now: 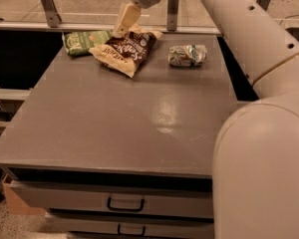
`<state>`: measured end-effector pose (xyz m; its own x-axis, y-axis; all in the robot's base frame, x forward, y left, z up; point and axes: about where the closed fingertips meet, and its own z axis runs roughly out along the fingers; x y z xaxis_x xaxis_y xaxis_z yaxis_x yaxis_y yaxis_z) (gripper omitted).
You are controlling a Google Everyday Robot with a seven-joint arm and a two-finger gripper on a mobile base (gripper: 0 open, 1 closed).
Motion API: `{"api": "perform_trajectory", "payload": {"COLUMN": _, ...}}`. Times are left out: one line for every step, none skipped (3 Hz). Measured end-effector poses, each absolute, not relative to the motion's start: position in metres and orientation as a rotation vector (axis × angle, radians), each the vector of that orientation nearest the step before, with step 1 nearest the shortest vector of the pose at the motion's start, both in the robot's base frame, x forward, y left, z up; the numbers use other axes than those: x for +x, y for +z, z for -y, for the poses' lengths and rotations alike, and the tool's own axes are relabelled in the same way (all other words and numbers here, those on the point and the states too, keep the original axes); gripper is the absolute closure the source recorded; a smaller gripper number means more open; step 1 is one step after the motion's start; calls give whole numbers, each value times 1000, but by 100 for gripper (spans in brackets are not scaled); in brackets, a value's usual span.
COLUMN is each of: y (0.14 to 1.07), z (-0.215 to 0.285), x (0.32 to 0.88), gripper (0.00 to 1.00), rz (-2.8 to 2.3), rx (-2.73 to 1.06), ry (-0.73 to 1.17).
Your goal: Move brown chip bag near green jalapeno chip bag
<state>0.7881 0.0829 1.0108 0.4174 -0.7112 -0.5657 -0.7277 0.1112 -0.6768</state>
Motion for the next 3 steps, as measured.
{"api": "perform_trajectory", "payload": {"y": 1059, "z": -71, "x": 741, "gripper": 0, "rz": -1192, "rx": -1540, "ry": 100}}
{"api": "perform_trajectory", "payload": {"y": 1119, "z": -46, "x": 687, "gripper": 0, "rz": -1070, "rx": -1484, "ry": 99}}
{"api": "perform_trajectory", "payload": {"y": 1171, "z": -29, "x": 645, "gripper": 0, "rz": -979, "rx": -1457, "ry": 26}}
